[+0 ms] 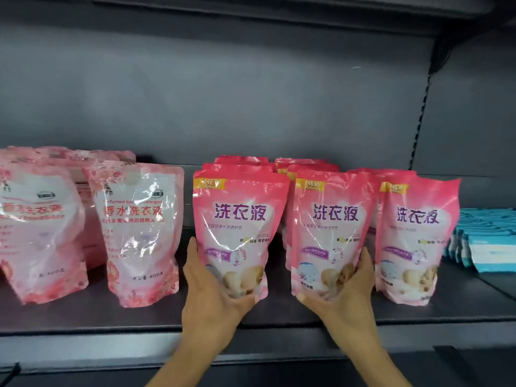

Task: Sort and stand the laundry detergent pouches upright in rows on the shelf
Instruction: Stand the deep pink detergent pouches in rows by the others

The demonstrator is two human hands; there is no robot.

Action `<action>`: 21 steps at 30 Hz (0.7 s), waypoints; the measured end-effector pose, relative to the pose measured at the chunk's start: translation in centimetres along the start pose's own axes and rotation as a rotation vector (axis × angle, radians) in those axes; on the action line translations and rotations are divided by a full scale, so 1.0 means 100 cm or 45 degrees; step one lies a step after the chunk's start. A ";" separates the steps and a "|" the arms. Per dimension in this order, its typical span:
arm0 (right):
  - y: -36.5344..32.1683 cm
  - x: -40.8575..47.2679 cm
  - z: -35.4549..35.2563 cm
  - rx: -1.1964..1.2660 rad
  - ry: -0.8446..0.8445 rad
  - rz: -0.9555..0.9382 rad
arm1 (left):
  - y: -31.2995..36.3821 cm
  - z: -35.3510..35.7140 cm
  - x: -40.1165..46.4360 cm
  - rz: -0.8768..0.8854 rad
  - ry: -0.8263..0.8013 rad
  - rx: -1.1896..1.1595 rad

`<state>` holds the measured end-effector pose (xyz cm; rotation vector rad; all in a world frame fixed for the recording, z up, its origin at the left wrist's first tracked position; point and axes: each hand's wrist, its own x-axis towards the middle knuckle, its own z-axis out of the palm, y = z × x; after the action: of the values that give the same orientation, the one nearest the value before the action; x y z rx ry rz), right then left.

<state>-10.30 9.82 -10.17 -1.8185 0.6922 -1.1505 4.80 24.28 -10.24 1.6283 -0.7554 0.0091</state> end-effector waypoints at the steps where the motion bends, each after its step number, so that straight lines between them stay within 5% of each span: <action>1: -0.001 0.002 0.003 -0.021 0.040 0.026 | 0.000 0.000 0.000 -0.005 -0.004 0.052; 7: 0.006 0.016 0.011 -0.009 0.142 0.128 | 0.001 0.002 -0.004 -0.016 0.036 0.194; 21: -0.010 0.018 -0.010 -0.009 -0.127 0.090 | 0.006 0.004 -0.005 -0.057 0.052 0.372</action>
<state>-10.44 8.47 -8.31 -1.8299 0.6976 -1.0051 3.94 24.14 -10.03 1.9159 -0.7099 0.1256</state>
